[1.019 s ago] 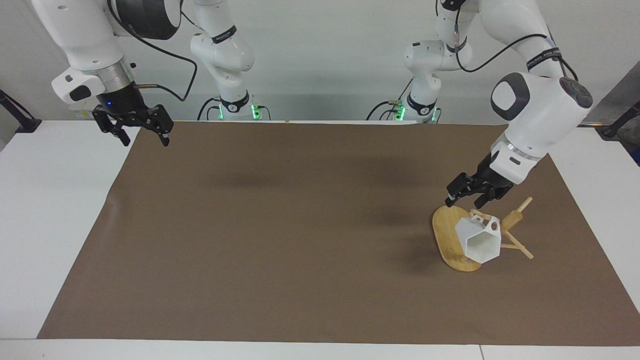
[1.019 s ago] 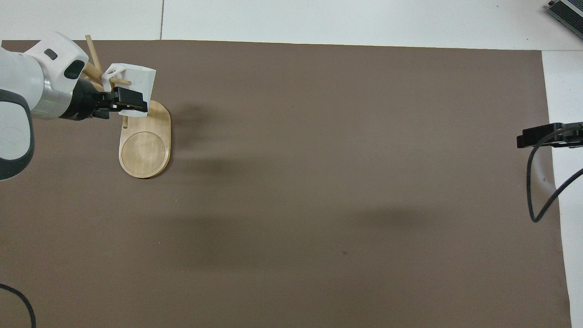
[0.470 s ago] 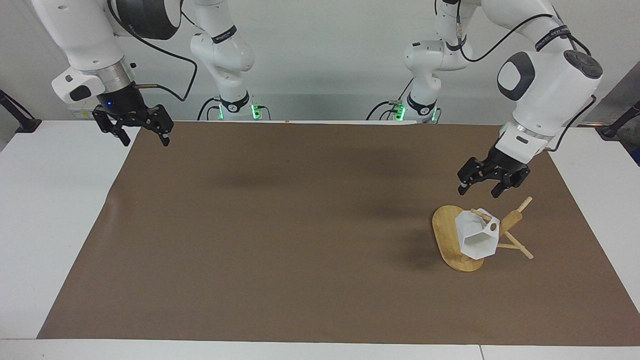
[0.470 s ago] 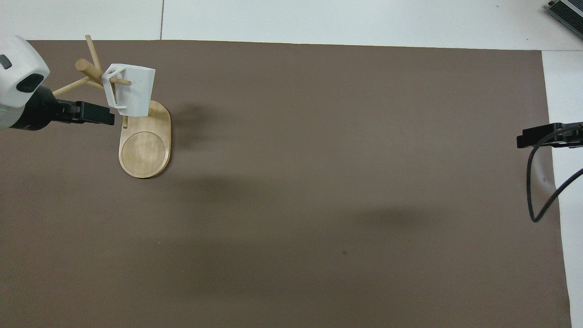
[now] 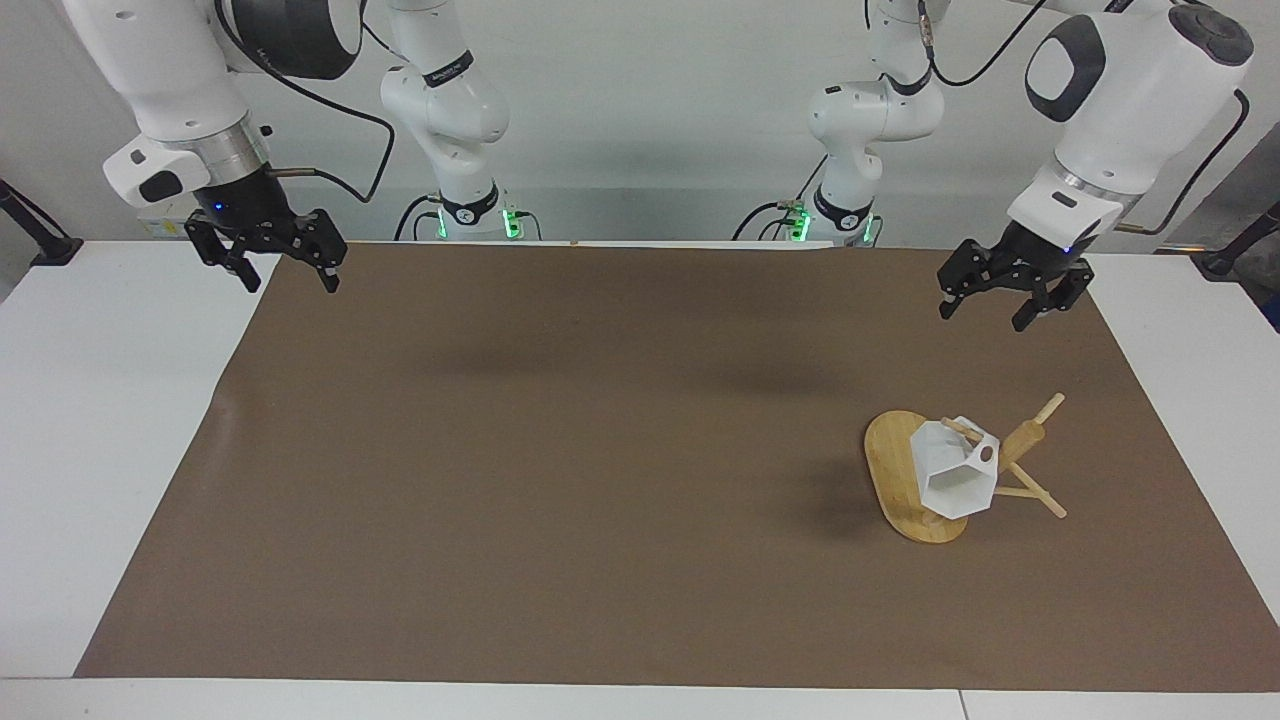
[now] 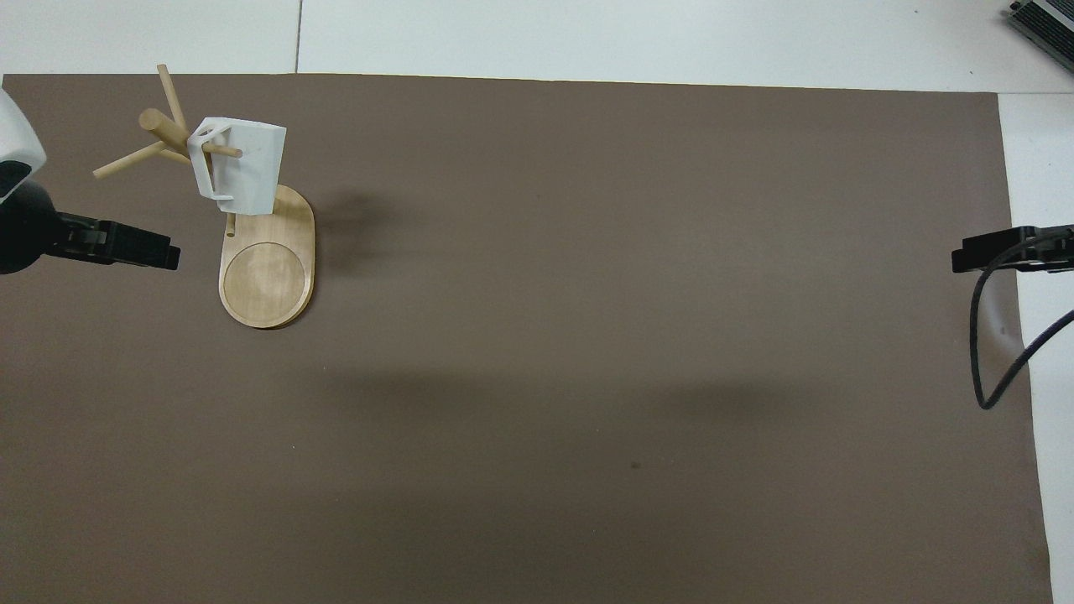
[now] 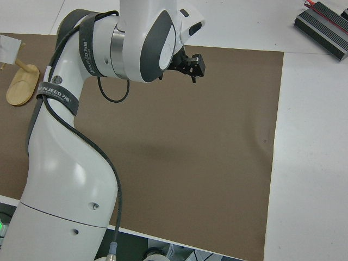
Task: Hang cup on rack
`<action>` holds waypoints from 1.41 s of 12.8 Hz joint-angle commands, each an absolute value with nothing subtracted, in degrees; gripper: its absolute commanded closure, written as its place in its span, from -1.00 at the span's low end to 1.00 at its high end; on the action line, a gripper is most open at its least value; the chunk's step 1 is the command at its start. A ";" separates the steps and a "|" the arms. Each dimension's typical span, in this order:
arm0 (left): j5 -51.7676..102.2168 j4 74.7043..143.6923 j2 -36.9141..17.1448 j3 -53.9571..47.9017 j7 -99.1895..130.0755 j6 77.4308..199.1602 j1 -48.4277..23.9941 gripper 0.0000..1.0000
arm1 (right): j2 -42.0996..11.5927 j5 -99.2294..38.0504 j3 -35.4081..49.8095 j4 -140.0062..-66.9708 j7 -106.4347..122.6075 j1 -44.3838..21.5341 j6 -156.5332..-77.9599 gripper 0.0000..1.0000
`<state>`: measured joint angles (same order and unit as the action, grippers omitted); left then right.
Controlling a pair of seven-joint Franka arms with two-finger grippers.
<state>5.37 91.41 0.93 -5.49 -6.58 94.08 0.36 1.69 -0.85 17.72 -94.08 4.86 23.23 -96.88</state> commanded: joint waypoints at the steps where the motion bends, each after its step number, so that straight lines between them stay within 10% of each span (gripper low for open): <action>1: 3.52 85.96 -1.23 -5.45 -7.65 88.52 0.27 -1.00 | 3.08 -1.93 17.75 -95.36 6.50 23.73 -96.59 -1.00; 18: 0.53 85.69 1.92 0.06 -5.46 84.55 -7.00 -1.00 | 3.08 -1.85 17.75 -95.36 6.50 23.73 -96.59 -1.00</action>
<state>1.93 85.88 0.23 -4.26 -6.81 86.51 -1.88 1.69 -0.85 17.72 -94.08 4.86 23.23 -96.88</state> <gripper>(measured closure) 0.000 0.000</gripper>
